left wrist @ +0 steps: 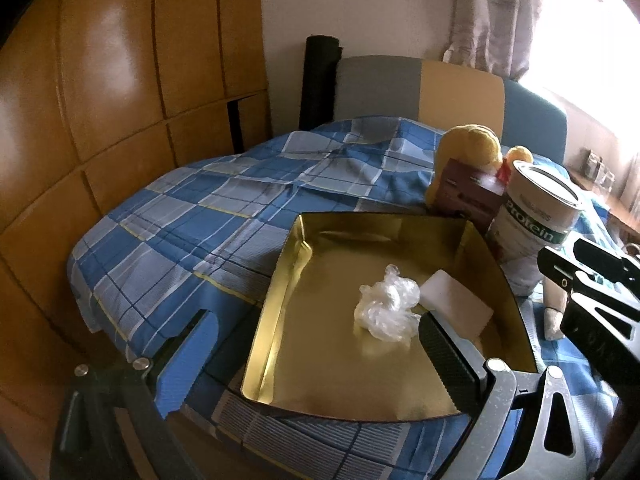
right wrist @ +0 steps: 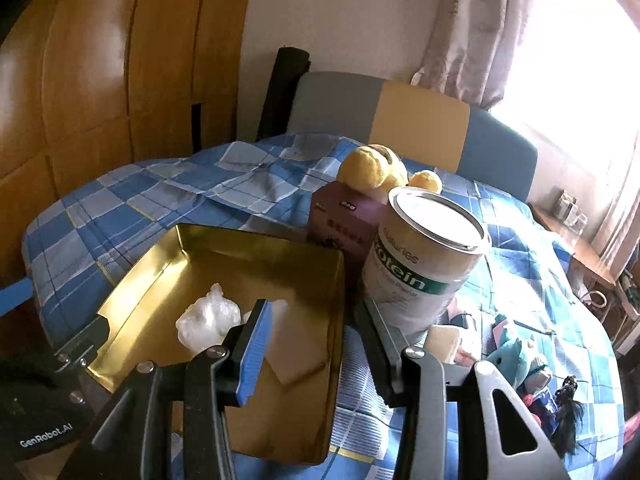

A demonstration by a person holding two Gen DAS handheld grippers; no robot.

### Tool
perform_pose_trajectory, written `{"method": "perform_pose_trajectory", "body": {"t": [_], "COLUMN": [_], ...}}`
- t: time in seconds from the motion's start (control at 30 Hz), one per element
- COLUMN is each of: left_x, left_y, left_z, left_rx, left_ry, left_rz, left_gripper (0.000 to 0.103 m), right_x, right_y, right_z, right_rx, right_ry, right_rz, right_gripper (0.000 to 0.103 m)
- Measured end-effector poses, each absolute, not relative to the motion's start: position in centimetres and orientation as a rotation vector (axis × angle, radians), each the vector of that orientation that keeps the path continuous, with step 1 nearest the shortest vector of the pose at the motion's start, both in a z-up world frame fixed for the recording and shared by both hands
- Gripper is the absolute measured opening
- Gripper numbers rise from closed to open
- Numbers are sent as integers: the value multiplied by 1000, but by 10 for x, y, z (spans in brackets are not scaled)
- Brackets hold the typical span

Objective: Organize soft objects
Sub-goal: 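Move the left gripper to the folded white gauze pad and grasp it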

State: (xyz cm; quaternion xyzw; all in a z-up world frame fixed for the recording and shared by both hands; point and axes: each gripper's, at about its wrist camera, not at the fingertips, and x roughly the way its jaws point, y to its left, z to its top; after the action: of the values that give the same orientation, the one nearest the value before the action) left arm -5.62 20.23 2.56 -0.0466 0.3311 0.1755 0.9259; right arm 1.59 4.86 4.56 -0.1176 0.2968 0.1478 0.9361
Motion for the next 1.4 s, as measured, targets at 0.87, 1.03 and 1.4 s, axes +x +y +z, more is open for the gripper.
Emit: {"method": "perform_pose_trajectory", "body": {"t": [0.87,1.03,1.4], "left_x": [-3,23,85], "left_y": [57,26,-41], "left_z": [37,30,-16], "left_rx": [92,80,118], "left_ry": [712,780,908], "left_rz": [-111,-193,-218], "left_gripper": [100,95,93], "right_x": [92,106,107], "right_y": [-182,-248,-271], "right_z": [12,-11,-10], "right_rx": [-93,65,219], "right_ry": [759,808,834], "right_rz": [-99,-201,-165], "right_gripper": [45,45,47]}}
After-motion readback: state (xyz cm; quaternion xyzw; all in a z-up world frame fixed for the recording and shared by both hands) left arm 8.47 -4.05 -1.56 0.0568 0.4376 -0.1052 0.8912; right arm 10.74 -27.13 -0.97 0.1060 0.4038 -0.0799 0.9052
